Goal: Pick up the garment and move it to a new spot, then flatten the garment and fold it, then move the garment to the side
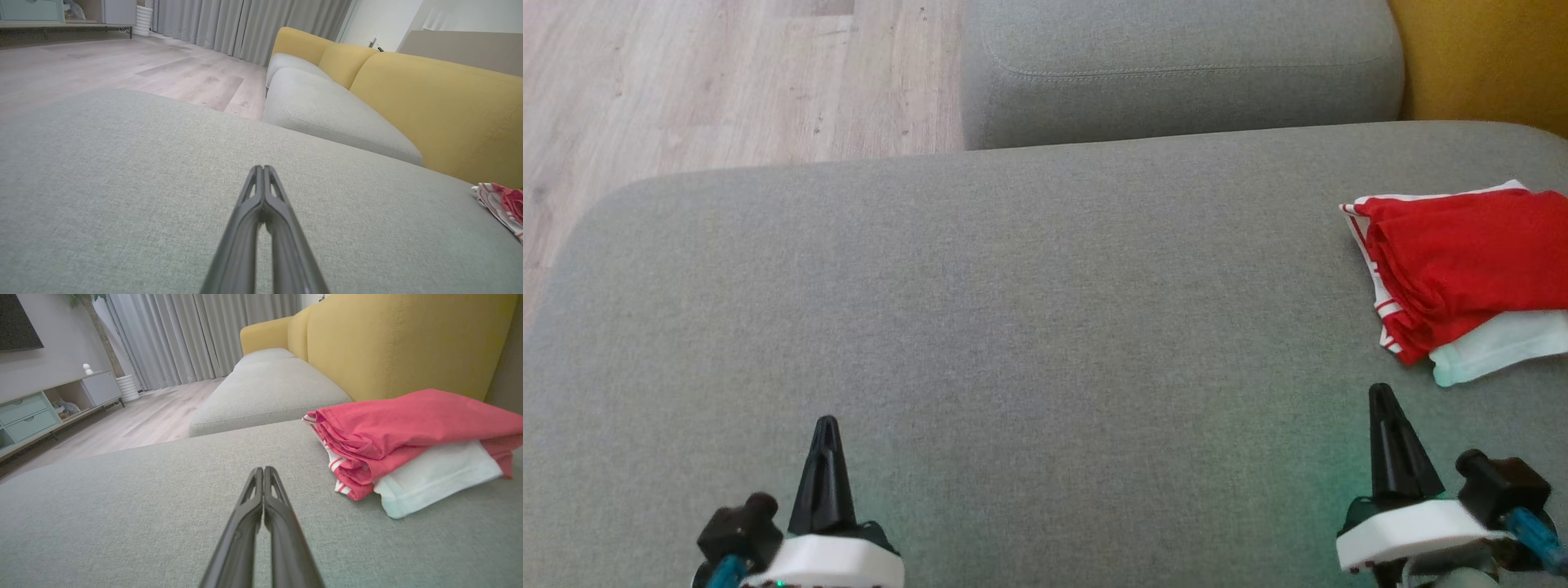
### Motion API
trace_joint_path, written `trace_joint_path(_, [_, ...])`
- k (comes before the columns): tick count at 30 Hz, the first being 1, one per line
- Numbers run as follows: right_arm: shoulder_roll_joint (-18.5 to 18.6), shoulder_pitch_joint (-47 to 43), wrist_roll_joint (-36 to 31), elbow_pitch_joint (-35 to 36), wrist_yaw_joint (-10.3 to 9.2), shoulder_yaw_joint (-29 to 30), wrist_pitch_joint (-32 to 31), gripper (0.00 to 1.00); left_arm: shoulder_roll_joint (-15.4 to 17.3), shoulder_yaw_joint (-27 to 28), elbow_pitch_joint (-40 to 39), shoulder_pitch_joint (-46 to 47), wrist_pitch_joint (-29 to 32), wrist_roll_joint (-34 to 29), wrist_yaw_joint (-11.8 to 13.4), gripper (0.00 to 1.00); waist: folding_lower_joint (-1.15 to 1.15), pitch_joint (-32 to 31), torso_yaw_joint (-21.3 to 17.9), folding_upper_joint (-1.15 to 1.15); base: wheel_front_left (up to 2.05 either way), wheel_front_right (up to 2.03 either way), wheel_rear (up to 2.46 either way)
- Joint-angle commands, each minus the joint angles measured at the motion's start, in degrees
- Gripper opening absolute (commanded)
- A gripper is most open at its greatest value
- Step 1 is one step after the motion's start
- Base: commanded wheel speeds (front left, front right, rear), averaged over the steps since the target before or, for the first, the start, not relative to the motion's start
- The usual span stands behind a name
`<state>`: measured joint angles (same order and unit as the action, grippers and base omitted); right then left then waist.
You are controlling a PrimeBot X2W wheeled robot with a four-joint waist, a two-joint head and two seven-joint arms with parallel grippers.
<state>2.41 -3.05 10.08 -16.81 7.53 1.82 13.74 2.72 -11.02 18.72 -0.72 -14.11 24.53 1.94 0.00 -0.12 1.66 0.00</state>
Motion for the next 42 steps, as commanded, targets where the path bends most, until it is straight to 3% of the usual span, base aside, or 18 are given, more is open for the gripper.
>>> trace_joint_path(1, [0.05, 2.18, 1.56, 1.88, 0.0, 0.12, -0.34, 0.0, 0.0, 0.61, -1.85, 2.33, 0.25, 1.13, -0.3, 0.0, 0.0, 0.0, -0.01, 0.0, 0.0, 0.0, 0.0])
trace_joint_path(42, [0.21, 4.51, 28.3, 2.2, -0.02, 1.65, -6.96, 0.0, 0.06, 6.25, -2.78, 3.85, 7.03, 23.2, -3.33, 0.0, 0.0, 0.1, -0.56, 0.0, 0.0, 0.0, 0.0])
